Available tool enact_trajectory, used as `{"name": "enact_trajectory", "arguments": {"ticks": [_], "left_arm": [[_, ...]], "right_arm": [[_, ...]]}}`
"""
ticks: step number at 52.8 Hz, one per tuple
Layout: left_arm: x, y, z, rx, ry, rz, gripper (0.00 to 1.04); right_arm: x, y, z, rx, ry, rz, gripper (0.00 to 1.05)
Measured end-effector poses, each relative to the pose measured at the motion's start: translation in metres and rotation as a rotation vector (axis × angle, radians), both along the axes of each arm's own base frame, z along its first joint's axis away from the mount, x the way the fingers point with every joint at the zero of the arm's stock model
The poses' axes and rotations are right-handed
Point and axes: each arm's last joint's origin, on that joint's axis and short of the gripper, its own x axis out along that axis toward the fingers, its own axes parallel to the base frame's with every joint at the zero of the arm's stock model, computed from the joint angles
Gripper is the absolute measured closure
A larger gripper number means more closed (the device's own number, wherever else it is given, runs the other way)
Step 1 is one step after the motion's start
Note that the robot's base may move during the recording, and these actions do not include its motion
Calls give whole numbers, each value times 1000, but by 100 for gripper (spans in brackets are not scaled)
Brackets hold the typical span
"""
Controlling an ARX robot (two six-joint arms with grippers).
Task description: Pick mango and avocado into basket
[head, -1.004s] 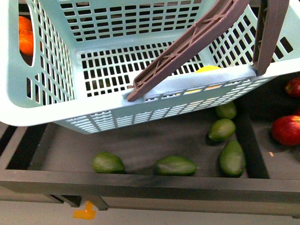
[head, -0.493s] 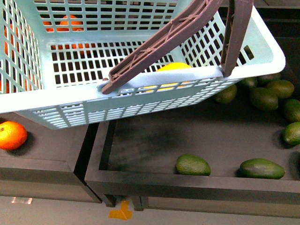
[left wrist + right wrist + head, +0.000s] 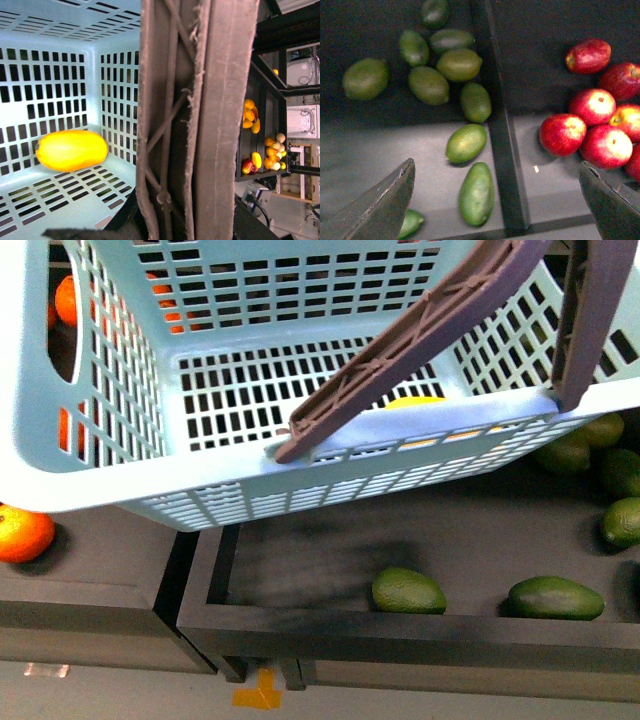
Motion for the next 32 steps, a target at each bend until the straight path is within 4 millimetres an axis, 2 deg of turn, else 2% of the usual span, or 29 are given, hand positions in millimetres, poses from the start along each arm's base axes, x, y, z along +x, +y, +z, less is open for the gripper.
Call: {"name": "enact_trajectory", "arguments": {"ticks": [6,12,26,32], "left_arm": [[1,2,0,11,-8,16,89],[1,2,0,12,-9,16,89],[1,2,0,4,-4,4,89],[1,2,0,5,-4,7,89]], "right_arm": [[43,-15,-33,-60,138,175,9],[72,-16,-54,-106,233,289,9],[157,6,-95,-176,359,425,9],[177,11,-106,-177,391,448,9]]}}
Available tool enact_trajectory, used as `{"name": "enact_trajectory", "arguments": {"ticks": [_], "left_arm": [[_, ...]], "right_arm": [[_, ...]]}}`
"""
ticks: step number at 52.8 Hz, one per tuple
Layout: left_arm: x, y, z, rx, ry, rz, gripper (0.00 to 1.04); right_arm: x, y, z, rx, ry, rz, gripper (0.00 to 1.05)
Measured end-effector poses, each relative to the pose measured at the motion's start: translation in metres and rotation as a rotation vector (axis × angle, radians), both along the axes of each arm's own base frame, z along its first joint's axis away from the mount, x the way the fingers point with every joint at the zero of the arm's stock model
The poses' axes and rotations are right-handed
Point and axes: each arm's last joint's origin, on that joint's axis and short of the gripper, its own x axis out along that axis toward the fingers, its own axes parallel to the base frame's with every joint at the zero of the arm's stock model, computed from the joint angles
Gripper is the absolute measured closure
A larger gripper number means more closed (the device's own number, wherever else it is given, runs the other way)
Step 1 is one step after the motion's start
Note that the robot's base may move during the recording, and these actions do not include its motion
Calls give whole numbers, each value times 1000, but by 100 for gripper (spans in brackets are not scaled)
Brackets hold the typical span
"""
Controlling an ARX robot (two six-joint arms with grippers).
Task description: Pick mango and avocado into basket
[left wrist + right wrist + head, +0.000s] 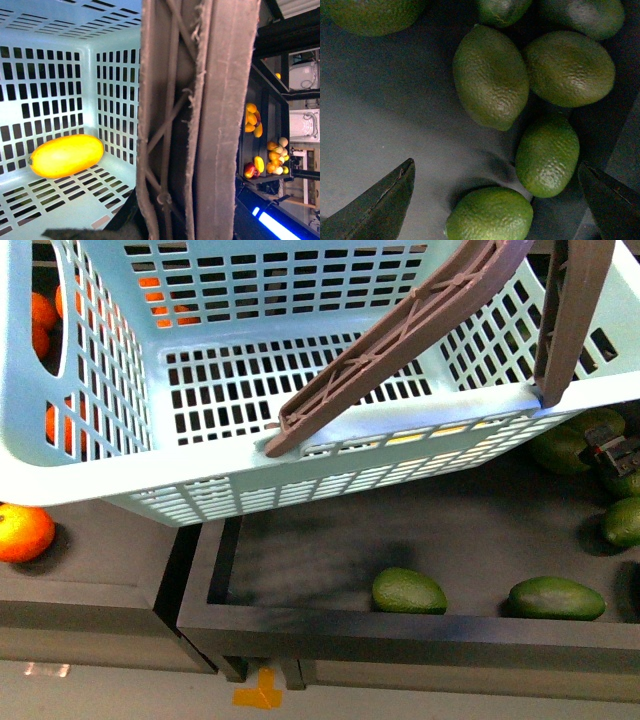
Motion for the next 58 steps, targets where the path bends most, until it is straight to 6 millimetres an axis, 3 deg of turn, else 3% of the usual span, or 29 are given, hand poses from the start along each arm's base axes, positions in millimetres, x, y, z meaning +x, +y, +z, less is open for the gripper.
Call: {"name": "enact_trajectory", "arguments": {"ticks": [17,37,58], "left_arm": [[0,0,0,2,-2,2,89],[0,0,0,2,-2,2,89],[0,0,0,1,0,0,89]], "right_arm": [[44,2,-32,-50,78,12,9],[68,19,-49,-30,96,35,9],[85,24,-60,-33,117,18,9]]}}
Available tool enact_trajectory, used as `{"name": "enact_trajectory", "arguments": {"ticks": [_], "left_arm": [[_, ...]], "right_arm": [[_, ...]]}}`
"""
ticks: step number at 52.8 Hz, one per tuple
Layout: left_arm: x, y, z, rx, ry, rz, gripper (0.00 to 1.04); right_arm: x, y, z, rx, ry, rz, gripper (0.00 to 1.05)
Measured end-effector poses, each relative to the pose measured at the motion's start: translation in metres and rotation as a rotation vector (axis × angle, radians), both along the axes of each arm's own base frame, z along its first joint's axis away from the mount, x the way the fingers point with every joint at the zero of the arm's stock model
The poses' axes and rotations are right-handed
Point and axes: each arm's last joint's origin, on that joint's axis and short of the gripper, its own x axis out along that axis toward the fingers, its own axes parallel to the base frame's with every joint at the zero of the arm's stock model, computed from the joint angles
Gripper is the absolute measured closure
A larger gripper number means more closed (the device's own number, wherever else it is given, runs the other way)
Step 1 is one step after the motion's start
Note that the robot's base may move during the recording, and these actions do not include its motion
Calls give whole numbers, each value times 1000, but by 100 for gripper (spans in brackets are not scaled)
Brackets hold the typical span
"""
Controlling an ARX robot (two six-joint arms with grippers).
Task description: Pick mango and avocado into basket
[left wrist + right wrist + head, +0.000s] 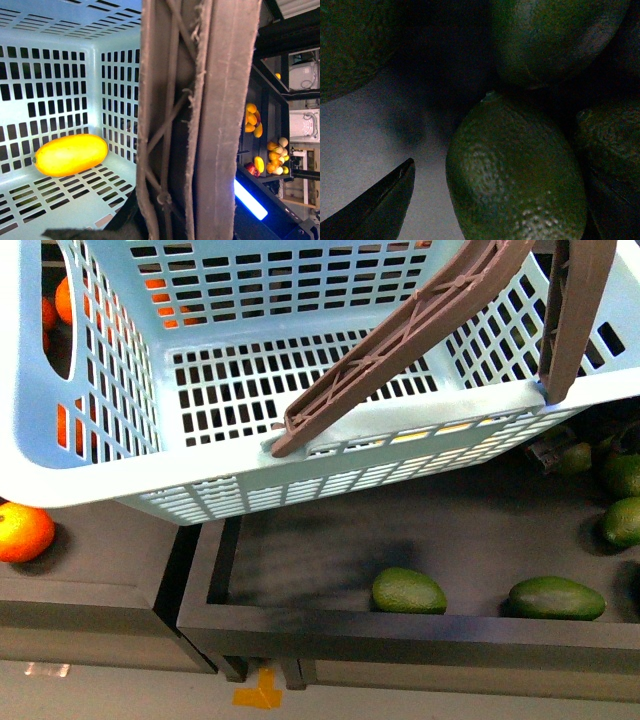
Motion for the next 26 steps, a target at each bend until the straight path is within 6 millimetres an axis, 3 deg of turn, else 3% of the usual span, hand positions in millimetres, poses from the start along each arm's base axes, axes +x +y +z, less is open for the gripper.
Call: {"name": "enact_trajectory", "arguments": {"ticks": [10,13,21,26], "left_arm": [[0,0,0,0,0,0,89],[0,0,0,1,0,0,89],[0,0,0,2,-1,2,89],[0,0,0,1,-1,2,89]], "right_arm": [[1,0,-2,-14,23,-11,9],[1,-1,-2,-17,25,-15,13],[0,-2,-3,-20,30,-23,37],[-2,-2,-4,-26,31,-27,41]]}}
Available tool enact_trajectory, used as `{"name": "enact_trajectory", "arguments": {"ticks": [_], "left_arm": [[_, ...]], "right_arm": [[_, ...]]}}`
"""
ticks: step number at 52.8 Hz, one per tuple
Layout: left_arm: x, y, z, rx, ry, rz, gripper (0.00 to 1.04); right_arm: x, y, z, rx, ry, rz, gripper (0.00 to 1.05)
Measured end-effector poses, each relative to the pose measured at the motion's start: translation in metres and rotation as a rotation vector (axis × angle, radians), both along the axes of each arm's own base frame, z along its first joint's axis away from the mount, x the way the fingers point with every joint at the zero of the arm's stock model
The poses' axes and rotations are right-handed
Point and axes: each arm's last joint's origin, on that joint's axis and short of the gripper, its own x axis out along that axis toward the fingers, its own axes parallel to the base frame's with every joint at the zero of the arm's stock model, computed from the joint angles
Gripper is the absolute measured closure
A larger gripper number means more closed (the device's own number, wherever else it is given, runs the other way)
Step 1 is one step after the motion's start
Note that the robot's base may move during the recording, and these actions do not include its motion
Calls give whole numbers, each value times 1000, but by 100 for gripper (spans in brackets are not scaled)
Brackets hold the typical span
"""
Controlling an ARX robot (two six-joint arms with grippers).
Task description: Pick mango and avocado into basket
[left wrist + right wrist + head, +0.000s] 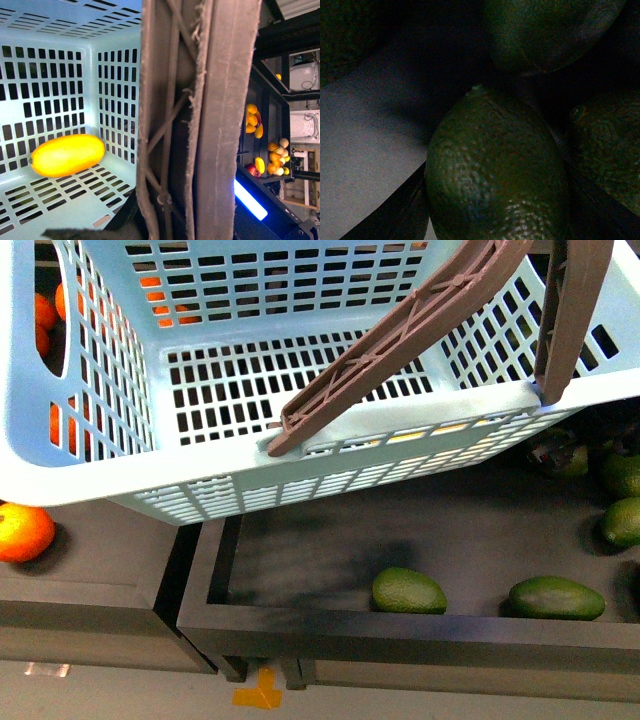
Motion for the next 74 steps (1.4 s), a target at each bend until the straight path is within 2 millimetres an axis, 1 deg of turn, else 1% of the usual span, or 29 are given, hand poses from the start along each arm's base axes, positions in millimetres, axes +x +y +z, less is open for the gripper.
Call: {"name": "enact_trajectory", "arguments": {"ticks": [7,11,14,18,24,25,27,28,30,31,32,33,36,38,42,44,48,50,53,55,58,61,64,65,68,74], "left_arm": [[0,0,0,-1,1,-1,89],[0,0,0,-1,1,-2,89],[0,0,0,-1,0,-1,89],[0,0,0,-1,0,-1,89],[0,0,0,-1,0,-1,89],[0,0,0,-1,0,-1,89],[0,0,0,-1,0,-1,89],[0,0,0,-1,0,-1,89],[0,0,0,-1,0,-1,89],[0,0,0,-1,0,-1,89],[0,0,0,-1,0,-1,89],[0,0,0,-1,0,-1,89],[0,0,0,-1,0,-1,89],[0,0,0,-1,0,-1,89],[0,0,0,-1,1,-2,89],[0,0,0,-1,0,-2,89],[0,0,0,-1,1,-2,89],[0,0,0,-1,1,-2,89],[0,0,0,-1,1,-2,89],[0,0,0,-1,1,-2,89],[0,0,0,-1,0,-1,89],[0,0,0,-1,0,-1,89],[0,0,0,-1,0,-1,89],[0,0,0,-1,0,-1,89],[0,0,0,-1,1,-2,89],[0,0,0,-1,1,-1,89]], "right_arm": [[-4,-1,2,9,-9,-17,42],[-11,-3,5,26,-21,-25,42],[-15,-4,8,40,-34,-22,42],[-22,-7,17,55,-64,-20,42],[-38,-15,52,99,-161,-27,42],[-41,-17,61,108,-185,-29,42],[-45,-19,70,116,-209,-33,42],[-49,-21,79,128,-234,-36,42],[-53,-23,89,137,-260,-41,42],[-58,-25,98,147,-284,-44,42],[-61,-25,103,152,-296,-46,42],[-67,-27,113,163,-320,-50,42],[-79,-29,131,185,-366,-58,42],[-92,-31,148,207,-414,-68,42],[-114,-30,172,239,-479,-91,42],[-120,-29,179,249,-497,-99,42],[-145,-23,203,292,-559,-117,42],[-151,-21,210,307,-577,-123,42],[-166,-14,227,344,-622,-132,42],[-171,-10,233,361,-639,-141,42],[-183,1,249,387,-681,-148,42],[-192,11,260,411,-715,-146,42],[-202,26,276,449,-760,-140,42],[-206,34,283,469,-782,-136,42],[-210,52,296,509,-822,-135,42],[-207,77,306,555,-851,-126,42]]}}
